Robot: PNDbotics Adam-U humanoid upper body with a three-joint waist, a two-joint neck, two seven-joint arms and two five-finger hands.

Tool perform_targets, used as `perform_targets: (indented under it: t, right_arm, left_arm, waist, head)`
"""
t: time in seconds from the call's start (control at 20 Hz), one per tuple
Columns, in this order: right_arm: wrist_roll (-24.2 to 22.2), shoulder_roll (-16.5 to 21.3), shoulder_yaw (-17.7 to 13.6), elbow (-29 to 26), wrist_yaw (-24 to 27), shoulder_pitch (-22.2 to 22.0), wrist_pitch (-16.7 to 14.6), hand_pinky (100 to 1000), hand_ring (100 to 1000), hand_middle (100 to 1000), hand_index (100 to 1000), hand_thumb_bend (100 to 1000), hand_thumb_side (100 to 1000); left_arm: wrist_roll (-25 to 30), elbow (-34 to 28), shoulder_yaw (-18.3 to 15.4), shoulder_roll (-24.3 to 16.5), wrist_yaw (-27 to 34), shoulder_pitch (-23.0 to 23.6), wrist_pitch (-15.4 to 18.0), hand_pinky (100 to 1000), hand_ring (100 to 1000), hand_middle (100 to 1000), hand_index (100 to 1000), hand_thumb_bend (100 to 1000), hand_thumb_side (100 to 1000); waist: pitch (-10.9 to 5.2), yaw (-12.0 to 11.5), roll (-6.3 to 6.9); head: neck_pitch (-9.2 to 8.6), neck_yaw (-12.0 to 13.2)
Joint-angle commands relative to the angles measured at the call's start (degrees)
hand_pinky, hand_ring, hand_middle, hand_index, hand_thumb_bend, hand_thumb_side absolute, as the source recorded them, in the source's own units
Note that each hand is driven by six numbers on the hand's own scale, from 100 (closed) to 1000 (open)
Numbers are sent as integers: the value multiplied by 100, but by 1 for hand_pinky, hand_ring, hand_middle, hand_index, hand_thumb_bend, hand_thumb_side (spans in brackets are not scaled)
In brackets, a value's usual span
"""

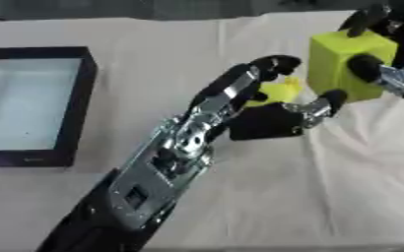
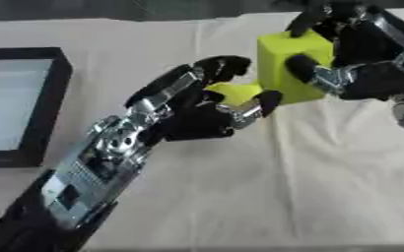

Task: Pick up the objects with one hand, pass them to the other hand, and then place them into the box on the other side of the table.

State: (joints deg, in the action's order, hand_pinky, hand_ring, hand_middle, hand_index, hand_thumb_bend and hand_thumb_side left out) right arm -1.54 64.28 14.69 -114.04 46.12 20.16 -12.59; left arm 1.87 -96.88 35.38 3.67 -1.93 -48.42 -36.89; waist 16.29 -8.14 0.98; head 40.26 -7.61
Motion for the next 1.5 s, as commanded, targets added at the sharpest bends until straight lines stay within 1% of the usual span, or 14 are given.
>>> perform_targets:
  t: [0.05,0.1,0.15,0.35,1.0,1.5]
  right_arm:
    - [-53,223,-32,-55,114,35,36,459,168,330,518,100,100]
    - [-60,222,-24,-55,156,32,54,459,167,329,517,100,100]
    - [-66,221,-17,-55,198,30,73,459,166,329,516,100,100]
    - [-101,218,5,-55,370,19,151,458,164,327,514,100,100]
    - [-210,223,31,-55,680,53,387,455,160,325,512,100,100]
    - [-220,225,50,-55,790,70,512,453,158,324,511,100,100]
  left_arm:
    - [-27,-8,-16,120,78,-129,50,914,1000,883,931,407,523]
    - [-7,8,-16,137,107,-139,87,915,1000,884,931,421,531]
    - [15,24,-16,150,130,-146,122,915,1000,884,931,407,529]
    - [67,111,-22,176,143,-164,209,916,1000,884,929,409,532]
    - [-27,439,-26,313,129,-211,207,904,1000,866,910,400,549]
    - [-121,588,-43,448,146,-286,195,900,1000,856,895,379,566]
  waist:
    - [-195,16,1]
    - [-193,17,-1]
    - [-192,18,-2]
    - [-191,17,-8]
    - [-194,45,-2]
    - [-198,51,-12]
  head:
    - [45,28]
    - [49,32]
    - [51,36]
    - [54,47]
    - [56,98]
    - [64,151]
